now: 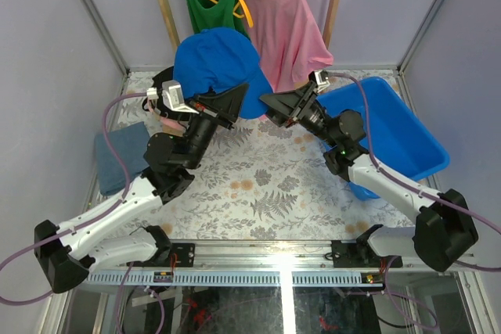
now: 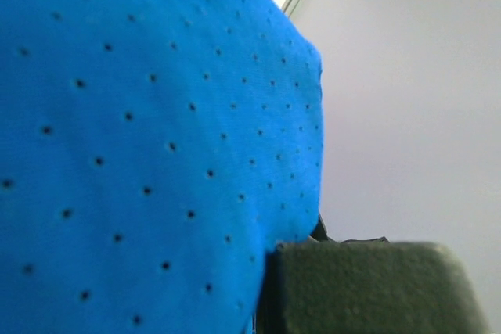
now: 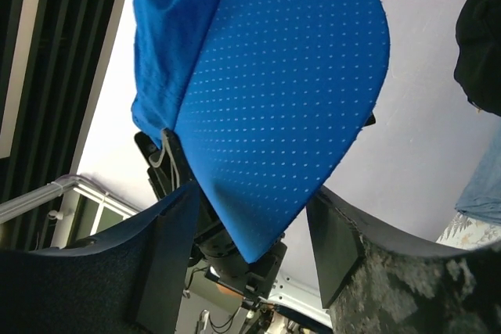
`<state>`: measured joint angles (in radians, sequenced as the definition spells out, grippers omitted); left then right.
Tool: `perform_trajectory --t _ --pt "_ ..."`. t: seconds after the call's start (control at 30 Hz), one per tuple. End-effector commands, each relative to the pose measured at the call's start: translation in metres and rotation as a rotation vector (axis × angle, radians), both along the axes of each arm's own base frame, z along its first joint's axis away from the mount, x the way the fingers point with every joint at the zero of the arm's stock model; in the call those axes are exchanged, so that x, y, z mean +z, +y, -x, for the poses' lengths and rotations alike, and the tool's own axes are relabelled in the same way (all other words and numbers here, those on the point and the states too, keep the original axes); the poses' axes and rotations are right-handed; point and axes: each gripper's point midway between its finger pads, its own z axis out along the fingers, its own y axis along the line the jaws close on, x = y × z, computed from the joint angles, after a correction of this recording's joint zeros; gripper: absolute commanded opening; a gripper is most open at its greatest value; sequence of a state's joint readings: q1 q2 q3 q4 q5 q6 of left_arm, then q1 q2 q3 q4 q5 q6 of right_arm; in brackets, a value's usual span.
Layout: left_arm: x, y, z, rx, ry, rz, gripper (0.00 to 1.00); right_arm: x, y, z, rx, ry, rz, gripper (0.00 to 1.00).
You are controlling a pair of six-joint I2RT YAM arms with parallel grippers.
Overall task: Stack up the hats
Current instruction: Stack the hat on the hat.
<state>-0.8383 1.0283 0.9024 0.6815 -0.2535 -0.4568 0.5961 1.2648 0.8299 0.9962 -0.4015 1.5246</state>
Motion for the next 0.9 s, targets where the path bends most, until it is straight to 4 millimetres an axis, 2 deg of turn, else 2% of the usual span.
perform_trajectory --t 0.0,0.13,0.2,0.3,0.43,0.53,0.7,0.8,0.87 --pt "0.026 0.021 0.006 0.095 -0.066 0.068 0.00 0.039 0.004 0.005 -0.005 -0.100 -0.095 0.63" --pt "0.022 0.029 0.010 0.142 -0.068 0.081 0.00 0.049 0.010 0.002 0.031 -0.112 -0.168 0.57" --pt "0.019 0.033 0.010 0.180 -0.066 0.071 0.00 0.056 0.014 0.000 0.061 -0.124 -0.207 0.44" --pt "0.016 0.049 0.009 0.273 -0.069 0.042 0.00 0.064 0.022 -0.007 0.120 -0.123 -0.270 0.19" --pt "0.018 0.082 0.012 0.418 -0.095 0.004 0.00 0.067 0.042 -0.025 0.202 -0.116 -0.309 0.01" --pt "0.019 0.105 0.015 0.526 -0.115 -0.045 0.00 0.067 0.061 -0.039 0.250 -0.116 -0.307 0.00" --pt "0.015 0.132 0.016 0.671 -0.125 -0.127 0.00 0.069 0.096 -0.060 0.316 -0.149 -0.293 0.00" --pt "0.008 0.148 0.010 0.766 -0.088 -0.172 0.01 0.067 0.114 -0.073 0.341 -0.155 -0.287 0.00" --pt "-0.002 0.160 0.002 0.824 -0.042 -0.193 0.06 0.061 0.123 -0.084 0.345 -0.151 -0.283 0.00"
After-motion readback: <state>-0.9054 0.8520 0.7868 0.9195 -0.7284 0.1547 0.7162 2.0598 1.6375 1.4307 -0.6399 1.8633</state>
